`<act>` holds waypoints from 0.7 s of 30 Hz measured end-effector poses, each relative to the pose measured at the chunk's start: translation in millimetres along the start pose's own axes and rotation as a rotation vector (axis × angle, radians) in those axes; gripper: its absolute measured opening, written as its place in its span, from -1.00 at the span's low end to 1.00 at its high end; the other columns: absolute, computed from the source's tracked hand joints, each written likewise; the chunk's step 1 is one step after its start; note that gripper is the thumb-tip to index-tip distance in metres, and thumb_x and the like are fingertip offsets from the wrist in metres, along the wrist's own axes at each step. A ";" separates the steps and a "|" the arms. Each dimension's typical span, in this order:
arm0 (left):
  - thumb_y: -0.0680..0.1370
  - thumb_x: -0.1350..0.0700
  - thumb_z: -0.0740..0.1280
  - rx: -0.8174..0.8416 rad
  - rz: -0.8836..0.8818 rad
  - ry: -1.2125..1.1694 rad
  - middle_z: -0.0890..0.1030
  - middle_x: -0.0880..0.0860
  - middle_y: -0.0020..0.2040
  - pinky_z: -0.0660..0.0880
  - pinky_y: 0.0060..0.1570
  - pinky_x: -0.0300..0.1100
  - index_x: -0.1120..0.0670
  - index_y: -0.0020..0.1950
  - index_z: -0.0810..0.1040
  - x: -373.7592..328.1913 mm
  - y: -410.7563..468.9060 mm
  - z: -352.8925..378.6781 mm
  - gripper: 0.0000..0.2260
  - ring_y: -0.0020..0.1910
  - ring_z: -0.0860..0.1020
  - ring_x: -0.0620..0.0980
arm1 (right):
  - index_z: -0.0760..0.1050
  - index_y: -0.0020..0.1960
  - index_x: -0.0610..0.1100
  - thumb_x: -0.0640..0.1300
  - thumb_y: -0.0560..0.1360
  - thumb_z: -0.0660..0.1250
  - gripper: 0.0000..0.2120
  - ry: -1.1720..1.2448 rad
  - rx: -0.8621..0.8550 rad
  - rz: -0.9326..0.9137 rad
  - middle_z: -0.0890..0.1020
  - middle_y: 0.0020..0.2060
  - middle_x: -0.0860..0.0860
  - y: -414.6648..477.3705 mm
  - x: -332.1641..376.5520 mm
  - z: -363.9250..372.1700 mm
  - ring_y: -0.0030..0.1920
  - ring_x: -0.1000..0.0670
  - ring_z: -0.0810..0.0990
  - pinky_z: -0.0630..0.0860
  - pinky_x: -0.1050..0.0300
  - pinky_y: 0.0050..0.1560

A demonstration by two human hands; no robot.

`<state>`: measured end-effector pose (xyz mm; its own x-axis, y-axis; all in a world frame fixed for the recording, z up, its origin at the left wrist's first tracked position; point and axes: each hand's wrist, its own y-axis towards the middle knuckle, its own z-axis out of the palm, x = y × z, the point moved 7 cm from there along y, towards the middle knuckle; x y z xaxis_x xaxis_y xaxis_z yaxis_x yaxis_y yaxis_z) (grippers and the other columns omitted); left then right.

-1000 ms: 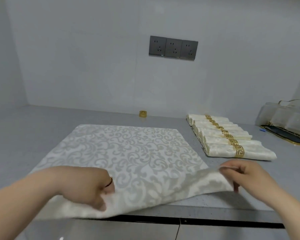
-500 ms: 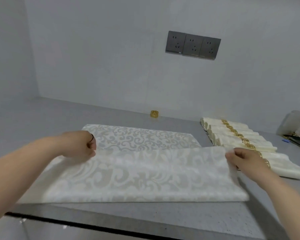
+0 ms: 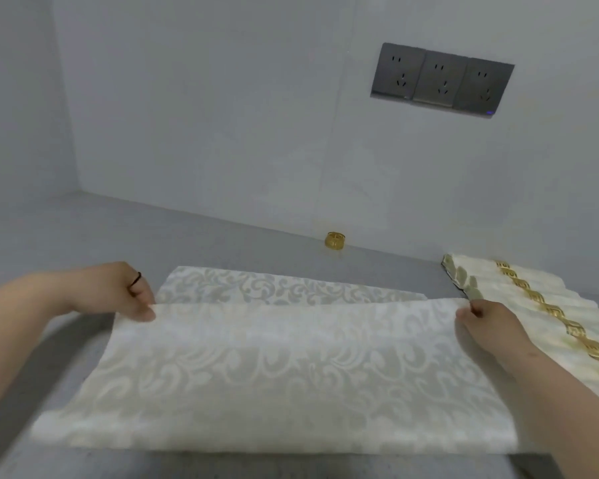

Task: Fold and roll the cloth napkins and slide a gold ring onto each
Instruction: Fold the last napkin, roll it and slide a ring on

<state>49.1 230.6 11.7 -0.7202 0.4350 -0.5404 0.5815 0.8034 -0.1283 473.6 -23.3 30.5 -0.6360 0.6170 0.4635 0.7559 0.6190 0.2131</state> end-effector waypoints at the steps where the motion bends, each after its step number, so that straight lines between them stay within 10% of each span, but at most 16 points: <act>1: 0.31 0.21 0.54 -0.030 -0.012 -0.042 0.56 -0.14 -0.54 0.38 -0.27 -0.34 0.01 -0.49 0.56 4.9 8.7 -3.0 -0.76 -0.41 0.52 -0.21 | 0.32 -0.36 -0.22 -0.23 0.57 0.10 -0.67 0.003 -0.002 0.009 0.44 -0.37 -0.13 8.7 5.2 5.2 -0.24 -0.11 0.38 0.21 0.10 -0.27; 8: 0.41 0.27 0.44 -0.303 -0.020 -0.239 0.57 -0.08 -0.42 0.36 -0.36 -0.42 0.04 -0.37 0.55 9.3 61.4 -4.0 -0.79 -0.34 0.48 -0.11 | 0.28 -0.42 -0.14 -0.21 0.57 0.11 -0.64 -0.069 0.015 0.066 0.35 -0.44 -0.07 55.2 8.3 33.0 -0.17 -0.17 0.48 0.21 0.11 -0.24; 14: 0.46 0.22 0.40 -0.460 -0.028 -0.316 0.53 -0.05 -0.33 0.33 -0.31 -0.25 0.01 -0.35 0.53 14.8 83.2 6.1 -0.79 -0.31 0.45 -0.12 | 0.50 -0.06 -0.44 -0.24 0.57 0.09 -0.70 -0.105 -0.062 0.064 0.57 -0.12 -0.33 72.5 7.6 48.3 -0.20 -0.11 0.35 0.16 0.07 -0.22; 21: 0.48 0.16 0.38 -0.510 -0.093 -0.297 0.51 -0.04 -0.35 0.29 -0.37 -0.34 0.05 -0.35 0.50 19.0 88.4 5.0 -0.80 -0.34 0.43 -0.13 | 0.25 -0.37 -0.15 -0.21 0.58 0.06 -0.66 -0.252 0.017 0.048 0.39 -0.39 -0.09 87.0 12.6 63.3 -0.20 -0.09 0.36 0.18 0.12 -0.24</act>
<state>88.6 307.9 -14.1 -0.5801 0.2805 -0.7647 0.2133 0.9584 0.1897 521.5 69.1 0.4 -0.6196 0.7463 0.2430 0.7848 0.5927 0.1808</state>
